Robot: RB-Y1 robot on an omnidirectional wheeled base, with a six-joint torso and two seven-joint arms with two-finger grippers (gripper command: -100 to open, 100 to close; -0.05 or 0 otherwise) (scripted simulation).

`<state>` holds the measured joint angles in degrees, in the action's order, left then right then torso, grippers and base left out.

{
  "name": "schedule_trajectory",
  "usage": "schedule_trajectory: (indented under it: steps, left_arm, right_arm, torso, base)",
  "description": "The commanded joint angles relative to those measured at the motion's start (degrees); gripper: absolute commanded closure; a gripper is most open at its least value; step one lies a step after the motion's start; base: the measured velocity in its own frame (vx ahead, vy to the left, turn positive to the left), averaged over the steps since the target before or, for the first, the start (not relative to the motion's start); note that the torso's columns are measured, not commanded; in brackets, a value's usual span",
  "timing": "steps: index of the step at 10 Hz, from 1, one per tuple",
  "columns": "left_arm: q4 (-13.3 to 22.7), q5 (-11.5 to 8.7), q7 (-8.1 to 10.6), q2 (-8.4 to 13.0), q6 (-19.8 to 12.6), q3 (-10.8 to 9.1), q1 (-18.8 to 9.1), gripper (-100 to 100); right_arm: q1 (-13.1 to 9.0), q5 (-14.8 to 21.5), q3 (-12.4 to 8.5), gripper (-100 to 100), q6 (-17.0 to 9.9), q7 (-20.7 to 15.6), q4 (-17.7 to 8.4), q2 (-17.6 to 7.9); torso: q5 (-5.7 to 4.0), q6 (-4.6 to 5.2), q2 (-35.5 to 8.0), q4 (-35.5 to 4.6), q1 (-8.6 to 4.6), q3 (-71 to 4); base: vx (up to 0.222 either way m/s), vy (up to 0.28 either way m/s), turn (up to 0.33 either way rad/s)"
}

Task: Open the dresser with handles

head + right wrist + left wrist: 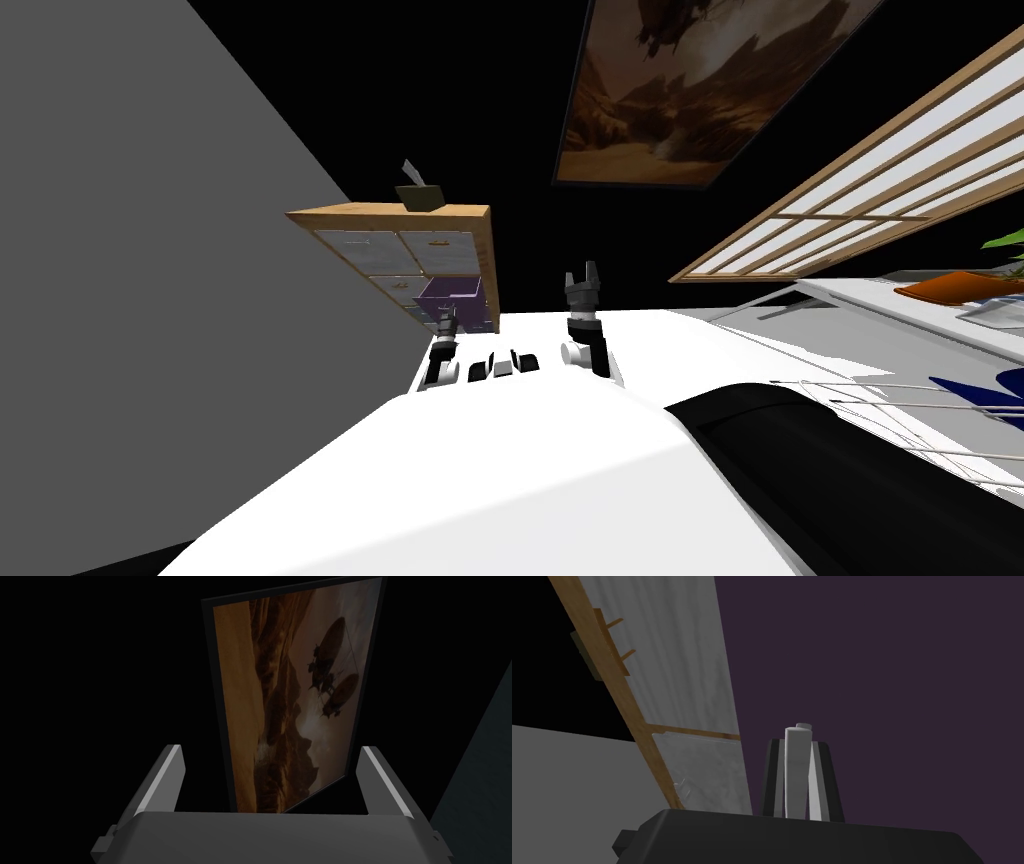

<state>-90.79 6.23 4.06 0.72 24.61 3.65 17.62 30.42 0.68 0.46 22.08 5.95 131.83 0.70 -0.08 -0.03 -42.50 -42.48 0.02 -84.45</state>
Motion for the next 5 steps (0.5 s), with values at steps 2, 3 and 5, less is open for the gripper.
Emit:
schedule_trajectory:
  steps: [2,3,5]
  left_arm:
    - [-5.19,0.21,0.40,0.15,-5.09,0.30,0.12,-100]
    - [-6.49,0.27,0.49,0.19,-6.37,0.38,0.15,-100]
    - [-9.09,0.37,0.69,0.26,-8.91,0.53,0.21,-100]
  right_arm:
    - [0.02,0.00,0.00,0,0.00,0.00,0.00,0.00]
    - [0.03,0.00,0.00,0,0.01,0.00,0.01,0.00]
    - [0.03,0.00,0.00,0,0.01,0.00,0.01,0.00]
  torso:
    - [0.03,0.04,0.61,0.24,-0.11,-0.36]
    - [0.02,0.06,0.58,0.23,-0.12,-0.35]
    - [0.08,0.04,0.21,0.19,-0.02,-0.12]
  base:
    - [-0.003,-0.001,-0.007]
    - [0.010,-0.005,-0.012]
    - [-0.005,0.001,-0.003]
